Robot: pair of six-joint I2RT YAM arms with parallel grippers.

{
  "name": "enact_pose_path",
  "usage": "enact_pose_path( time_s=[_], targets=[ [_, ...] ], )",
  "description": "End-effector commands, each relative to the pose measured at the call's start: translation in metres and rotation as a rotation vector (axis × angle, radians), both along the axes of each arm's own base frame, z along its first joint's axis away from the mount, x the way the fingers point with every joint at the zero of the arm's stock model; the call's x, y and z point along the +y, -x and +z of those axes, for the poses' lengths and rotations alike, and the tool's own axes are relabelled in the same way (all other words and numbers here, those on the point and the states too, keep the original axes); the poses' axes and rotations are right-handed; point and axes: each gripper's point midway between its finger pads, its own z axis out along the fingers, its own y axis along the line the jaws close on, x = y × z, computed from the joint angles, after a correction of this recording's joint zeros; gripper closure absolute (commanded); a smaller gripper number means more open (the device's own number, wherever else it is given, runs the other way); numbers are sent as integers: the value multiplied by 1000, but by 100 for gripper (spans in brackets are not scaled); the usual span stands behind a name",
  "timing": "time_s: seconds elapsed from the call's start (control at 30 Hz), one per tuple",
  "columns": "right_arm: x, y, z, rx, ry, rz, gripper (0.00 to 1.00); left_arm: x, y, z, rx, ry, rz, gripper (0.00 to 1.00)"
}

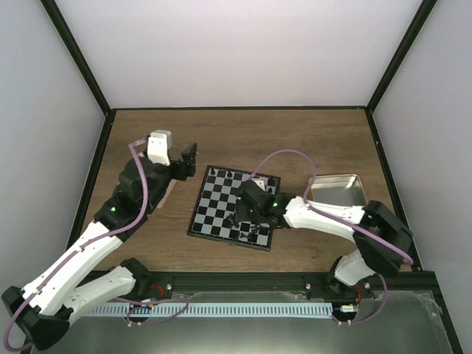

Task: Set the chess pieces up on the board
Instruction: Pick up the chess piece from the chessboard.

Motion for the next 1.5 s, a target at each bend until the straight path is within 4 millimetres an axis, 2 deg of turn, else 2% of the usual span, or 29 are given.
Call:
enact_pose_path(
  time_s=[0.0, 0.13, 0.33, 0.7, 0.83, 0.97, 1.07, 1.2, 1.33, 1.47],
  targets=[
    [19, -2, -3, 70, -14, 25, 43, 20, 10, 18, -103, 2, 49, 15],
    [24, -5, -20, 107, 31, 29, 56, 26, 15, 21, -126, 4, 61, 13],
    [28, -8, -39, 169, 119, 16, 63, 25, 17, 23, -119, 5, 47, 12],
    [21, -13, -47, 167, 173, -21, 78, 24, 18, 20, -111, 10, 42, 11],
    [22, -14, -47, 163, 174, -18, 79, 24, 17, 19, -109, 9, 45, 11],
    [20, -16, -46, 153, 177, -31, 87, 23, 16, 16, -102, 9, 43, 11],
    [18, -21, -38, 116, 166, -61, 87, 20, 14, 13, -93, 8, 36, 11],
    [14, -32, -16, 39, 100, -121, 87, 12, 14, 11, -76, 21, 0, 11],
    [15, -42, 13, -1, -53, -167, 86, -6, 13, 0, -29, 64, -74, 11],
    [14, -48, 41, 32, -293, -207, 86, -23, 13, -24, 59, 136, -140, 11]
  ],
)
